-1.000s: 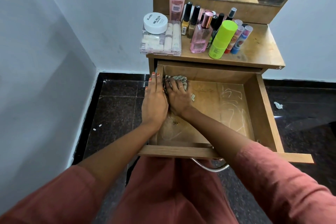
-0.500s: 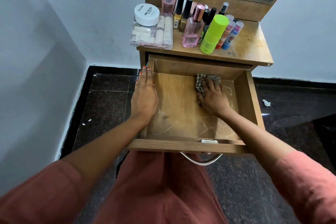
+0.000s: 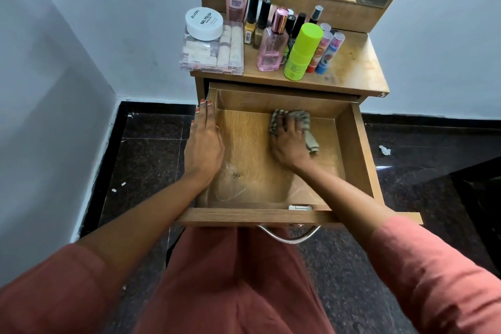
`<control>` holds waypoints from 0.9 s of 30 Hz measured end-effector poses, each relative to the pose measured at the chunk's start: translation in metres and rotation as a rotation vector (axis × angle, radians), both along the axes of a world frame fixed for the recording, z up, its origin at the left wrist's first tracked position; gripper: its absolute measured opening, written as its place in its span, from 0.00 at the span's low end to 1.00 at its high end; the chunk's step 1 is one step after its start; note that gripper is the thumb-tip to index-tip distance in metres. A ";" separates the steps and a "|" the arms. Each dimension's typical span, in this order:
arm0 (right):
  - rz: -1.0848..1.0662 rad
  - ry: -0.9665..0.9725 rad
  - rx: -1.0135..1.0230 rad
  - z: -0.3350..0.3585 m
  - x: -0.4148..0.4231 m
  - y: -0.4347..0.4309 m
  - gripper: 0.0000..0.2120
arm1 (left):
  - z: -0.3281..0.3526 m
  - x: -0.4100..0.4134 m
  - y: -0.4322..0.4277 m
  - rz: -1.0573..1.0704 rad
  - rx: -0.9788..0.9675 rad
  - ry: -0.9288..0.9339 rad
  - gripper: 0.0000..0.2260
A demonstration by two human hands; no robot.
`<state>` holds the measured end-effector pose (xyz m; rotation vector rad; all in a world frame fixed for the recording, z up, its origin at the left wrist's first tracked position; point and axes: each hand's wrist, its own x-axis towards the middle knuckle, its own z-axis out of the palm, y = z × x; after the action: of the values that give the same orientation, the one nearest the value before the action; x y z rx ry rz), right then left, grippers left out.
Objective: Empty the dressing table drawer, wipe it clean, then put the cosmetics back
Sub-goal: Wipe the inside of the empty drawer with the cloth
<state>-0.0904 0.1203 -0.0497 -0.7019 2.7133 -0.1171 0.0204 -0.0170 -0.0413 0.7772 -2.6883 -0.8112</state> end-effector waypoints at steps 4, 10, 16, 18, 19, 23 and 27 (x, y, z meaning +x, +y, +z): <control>0.125 0.021 0.023 -0.004 0.010 -0.026 0.26 | 0.000 0.001 0.000 0.002 -0.021 0.000 0.22; 0.111 -0.004 -0.021 -0.006 -0.014 0.018 0.27 | -0.002 0.000 0.000 0.000 -0.032 0.000 0.22; -0.086 0.031 -0.009 -0.003 -0.035 0.058 0.28 | -0.001 0.002 -0.001 -0.004 -0.016 0.013 0.22; -0.144 0.026 -0.005 -0.003 -0.040 0.065 0.28 | -0.001 0.002 0.000 -0.004 -0.014 0.022 0.22; -0.154 0.021 -0.004 -0.003 -0.042 0.067 0.28 | -0.001 0.002 0.000 -0.005 -0.013 0.025 0.22; -0.144 -0.031 -0.009 -0.002 -0.045 0.066 0.28 | -0.002 0.001 0.001 0.006 -0.001 0.014 0.21; -0.083 -0.041 -0.018 0.007 -0.043 0.073 0.28 | -0.001 0.001 0.001 0.018 0.004 -0.006 0.21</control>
<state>-0.1339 0.1937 -0.0431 -0.5861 2.7055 -0.1742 0.0214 -0.0161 -0.0419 0.8049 -2.6815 -0.8117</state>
